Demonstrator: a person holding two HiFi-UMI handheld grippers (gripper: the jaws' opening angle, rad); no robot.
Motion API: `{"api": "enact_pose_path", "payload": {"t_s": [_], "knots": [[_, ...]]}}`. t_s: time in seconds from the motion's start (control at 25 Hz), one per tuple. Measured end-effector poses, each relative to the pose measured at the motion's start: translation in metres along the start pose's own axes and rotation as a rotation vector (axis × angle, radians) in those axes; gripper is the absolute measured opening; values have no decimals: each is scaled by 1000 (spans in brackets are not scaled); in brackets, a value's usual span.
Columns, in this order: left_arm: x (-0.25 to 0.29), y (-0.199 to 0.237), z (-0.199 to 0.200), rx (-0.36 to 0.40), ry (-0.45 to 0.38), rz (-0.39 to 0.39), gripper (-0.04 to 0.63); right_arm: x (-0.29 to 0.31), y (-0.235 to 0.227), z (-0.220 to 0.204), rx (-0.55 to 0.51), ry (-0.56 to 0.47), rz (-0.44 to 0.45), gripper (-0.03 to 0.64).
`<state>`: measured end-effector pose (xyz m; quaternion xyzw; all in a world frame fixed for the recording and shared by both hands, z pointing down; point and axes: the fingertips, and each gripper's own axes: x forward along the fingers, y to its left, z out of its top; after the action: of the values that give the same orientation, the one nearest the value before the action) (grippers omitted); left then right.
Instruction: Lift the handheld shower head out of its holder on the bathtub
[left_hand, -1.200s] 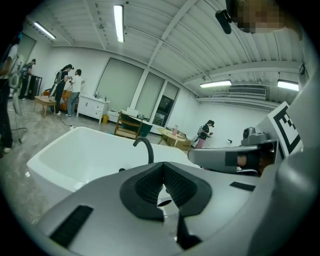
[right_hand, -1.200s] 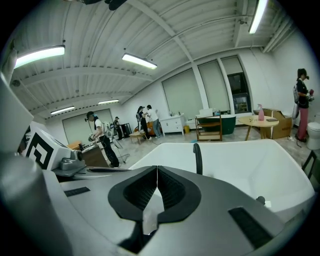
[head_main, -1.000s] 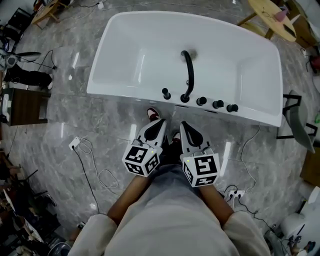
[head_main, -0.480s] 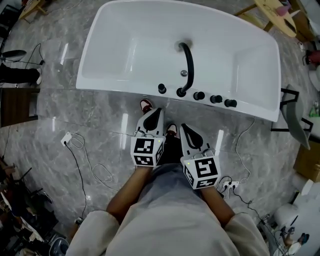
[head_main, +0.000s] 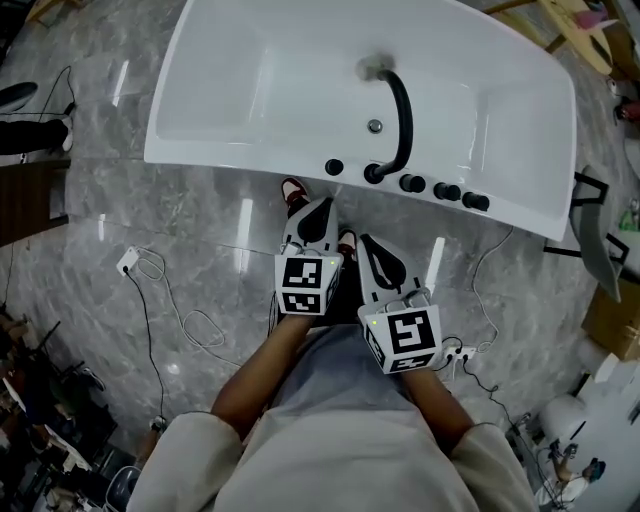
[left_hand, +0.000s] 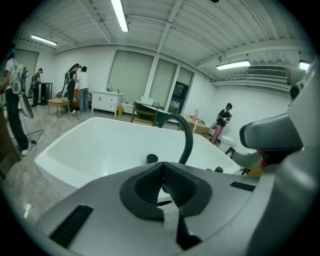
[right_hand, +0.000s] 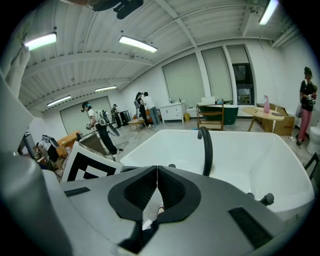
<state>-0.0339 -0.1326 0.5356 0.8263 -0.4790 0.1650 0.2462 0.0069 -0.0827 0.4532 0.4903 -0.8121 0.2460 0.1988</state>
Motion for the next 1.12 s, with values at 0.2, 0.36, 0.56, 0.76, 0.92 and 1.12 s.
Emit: {"api": "enact_pose_path", "payload": {"t_s": [0.2, 0.36, 0.56, 0.76, 0.92, 1.12], "knots": [[19, 6, -11, 11, 38, -26, 6, 32, -11, -7, -3, 9, -33, 15], [36, 14, -23, 11, 57, -26, 6, 49, -22, -13, 24, 14, -53, 15], [62, 22, -42, -2, 82, -59, 6, 61, -24, -24, 82, 45, -66, 15], [90, 28, -63, -17, 133, -58, 8, 69, -22, -39, 111, 80, -51, 15], [103, 34, -78, 17, 175, -25, 59, 73, -22, -47, 130, 103, -47, 15], [121, 39, -89, 25, 209, -14, 115, 78, -28, -54, 152, 128, -56, 15]]}}
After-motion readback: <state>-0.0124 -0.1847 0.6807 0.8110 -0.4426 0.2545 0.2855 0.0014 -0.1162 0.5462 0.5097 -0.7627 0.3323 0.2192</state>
